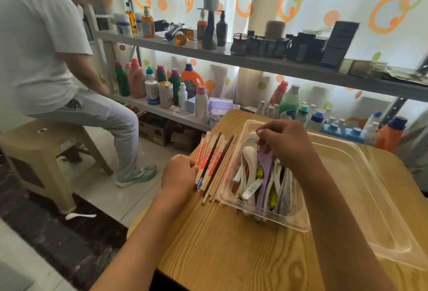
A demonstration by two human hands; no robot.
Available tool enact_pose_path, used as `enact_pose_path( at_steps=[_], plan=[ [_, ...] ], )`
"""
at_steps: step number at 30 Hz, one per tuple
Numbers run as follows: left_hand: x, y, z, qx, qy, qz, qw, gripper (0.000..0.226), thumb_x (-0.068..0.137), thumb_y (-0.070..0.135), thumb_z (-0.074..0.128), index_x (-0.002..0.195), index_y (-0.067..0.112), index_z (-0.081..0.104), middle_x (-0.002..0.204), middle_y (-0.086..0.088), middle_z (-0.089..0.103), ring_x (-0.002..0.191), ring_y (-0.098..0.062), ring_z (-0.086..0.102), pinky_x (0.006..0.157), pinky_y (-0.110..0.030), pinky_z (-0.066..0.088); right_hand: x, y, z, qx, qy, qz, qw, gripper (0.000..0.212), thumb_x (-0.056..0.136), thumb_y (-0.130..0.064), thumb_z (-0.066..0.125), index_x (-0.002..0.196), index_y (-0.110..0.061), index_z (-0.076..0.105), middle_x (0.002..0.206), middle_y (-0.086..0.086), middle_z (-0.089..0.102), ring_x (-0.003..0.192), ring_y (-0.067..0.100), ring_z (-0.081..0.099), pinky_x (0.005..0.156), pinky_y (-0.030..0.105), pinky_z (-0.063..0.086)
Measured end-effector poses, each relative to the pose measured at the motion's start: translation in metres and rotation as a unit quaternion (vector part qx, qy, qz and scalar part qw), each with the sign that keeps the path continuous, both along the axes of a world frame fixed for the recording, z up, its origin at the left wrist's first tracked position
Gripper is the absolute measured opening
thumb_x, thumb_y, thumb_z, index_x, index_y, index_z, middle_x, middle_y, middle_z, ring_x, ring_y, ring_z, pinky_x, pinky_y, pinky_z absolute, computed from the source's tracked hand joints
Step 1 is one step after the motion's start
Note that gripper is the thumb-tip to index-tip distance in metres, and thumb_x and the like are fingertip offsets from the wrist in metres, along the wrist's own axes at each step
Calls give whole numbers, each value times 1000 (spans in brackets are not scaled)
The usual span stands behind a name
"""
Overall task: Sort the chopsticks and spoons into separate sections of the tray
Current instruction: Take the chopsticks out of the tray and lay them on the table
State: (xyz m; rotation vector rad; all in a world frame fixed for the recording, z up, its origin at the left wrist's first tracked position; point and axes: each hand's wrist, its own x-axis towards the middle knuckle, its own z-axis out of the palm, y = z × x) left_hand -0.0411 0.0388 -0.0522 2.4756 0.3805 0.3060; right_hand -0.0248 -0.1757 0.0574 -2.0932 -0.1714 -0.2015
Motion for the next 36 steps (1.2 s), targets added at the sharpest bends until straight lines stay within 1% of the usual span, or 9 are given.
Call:
enact_pose_path(
  at_steps=[5, 8, 10, 13, 18, 22, 29, 34, 36],
  plan=[
    [6, -1, -3, 52, 15, -53, 997, 24, 96, 34, 54, 102, 25, 75, 87, 3, 54, 70, -6, 48, 54, -21, 30, 4, -8, -4, -94, 62, 53, 992, 12, 93, -23, 66, 85, -19, 74, 65, -1, 70, 53, 7, 61, 56, 24, 51],
    [7, 2, -3, 13, 25, -77, 997, 22, 96, 32, 54, 97, 24, 74, 86, 5, 62, 72, -6, 57, 59, -23, 42, 4, -12, -7, -161, 113, 109, 974, 9, 90, -20, 69, 86, -16, 77, 70, 0, 71, 63, 8, 65, 63, 23, 54],
    [6, 4, -1, -22, 18, -74, 997, 20, 96, 29, 54, 91, 22, 72, 84, 5, 67, 72, -7, 62, 64, -27, 52, 3, -11, -9, -196, 134, 133, 962, 7, 89, -18, 70, 89, -15, 76, 76, 0, 73, 69, 9, 67, 62, 19, 53],
    [7, 5, -1, -27, 4, -67, 997, 19, 97, 29, 54, 99, 19, 71, 89, 3, 69, 75, -5, 61, 64, -23, 49, 1, -3, -14, -225, 133, 162, 952, 6, 88, -18, 71, 90, -17, 76, 80, -2, 73, 73, 9, 68, 62, 17, 52],
    [10, -1, -1, 6, 20, -79, 997, 37, 92, 49, 55, 115, 23, 68, 104, 3, 60, 89, -10, 57, 72, -29, 49, -1, 15, -29, -280, 146, 187, 930, 5, 85, -23, 74, 88, -19, 76, 82, -4, 73, 76, 8, 69, 69, 23, 58],
    [11, -13, -3, 35, 17, -105, 994, 43, 90, 48, 59, 126, 26, 62, 118, 2, 59, 104, -13, 53, 86, -34, 49, -1, 19, -34, -285, 144, 174, 932, 7, 83, -28, 76, 86, -21, 75, 79, -5, 72, 74, 7, 69, 66, 21, 57],
    [9, -29, -2, 36, -8, -136, 990, 40, 92, 46, 58, 123, 23, 65, 111, 2, 61, 95, -12, 53, 75, -26, 42, 0, 16, -32, -286, 132, 182, 932, 7, 86, -25, 73, 88, -19, 76, 80, -5, 72, 75, 8, 68, 66, 20, 56],
    [10, -33, -7, 24, -7, -142, 990, 37, 98, 48, 43, 114, 27, 69, 106, 3, 62, 95, -14, 54, 79, -35, 50, 1, 16, -34, -291, 128, 177, 931, 7, 86, -21, 73, 92, -22, 76, 82, -7, 71, 75, 6, 67, 60, 15, 50],
    [10, -32, -7, 13, -6, -144, 990, 35, 99, 44, 42, 115, 26, 68, 105, 4, 63, 95, -13, 54, 79, -34, 49, 2, 16, -35, -295, 131, 179, 929, 8, 85, -21, 73, 92, -22, 76, 82, -7, 71, 75, 6, 67, 60, 16, 50]
  ],
)
